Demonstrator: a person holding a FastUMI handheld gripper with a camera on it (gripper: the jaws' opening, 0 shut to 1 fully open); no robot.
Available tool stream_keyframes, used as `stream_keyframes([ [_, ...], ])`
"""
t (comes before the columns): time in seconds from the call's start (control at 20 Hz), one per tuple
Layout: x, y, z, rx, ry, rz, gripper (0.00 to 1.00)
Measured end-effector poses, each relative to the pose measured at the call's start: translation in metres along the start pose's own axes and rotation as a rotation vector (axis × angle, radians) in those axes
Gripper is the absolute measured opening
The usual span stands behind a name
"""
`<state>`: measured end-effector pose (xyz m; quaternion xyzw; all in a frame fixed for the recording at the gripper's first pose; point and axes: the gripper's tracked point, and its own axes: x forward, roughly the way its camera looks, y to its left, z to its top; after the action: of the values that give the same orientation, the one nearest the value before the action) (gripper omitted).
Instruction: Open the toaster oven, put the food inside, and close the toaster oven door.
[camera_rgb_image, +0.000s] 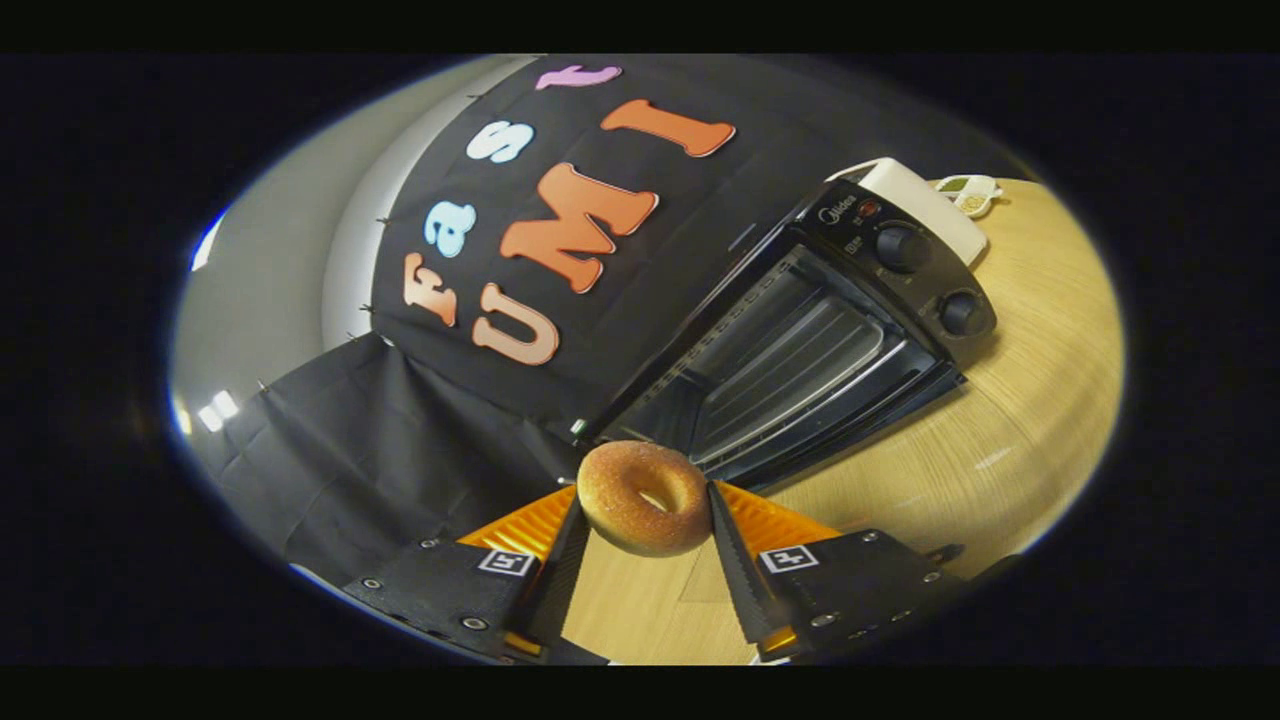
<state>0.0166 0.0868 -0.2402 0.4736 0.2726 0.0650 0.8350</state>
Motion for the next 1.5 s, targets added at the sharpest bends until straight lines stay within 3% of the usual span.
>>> stream_keyframes([
  [0.25,0.043,-0.025,0.021,-0.063,-0.035,-0.098,0.67],
  [0.65,0.092,-0.04,0.034,-0.134,-0.08,-0.161,0.66],
  [1.1,0.109,-0.059,0.053,-0.227,-0.165,-0.25,0.67],
  [1.35,0.097,-0.069,0.067,-0.441,-0.199,-0.362,0.8],
  [1.5,0.094,-0.067,0.066,-0.495,-0.191,-0.373,0.83],
])
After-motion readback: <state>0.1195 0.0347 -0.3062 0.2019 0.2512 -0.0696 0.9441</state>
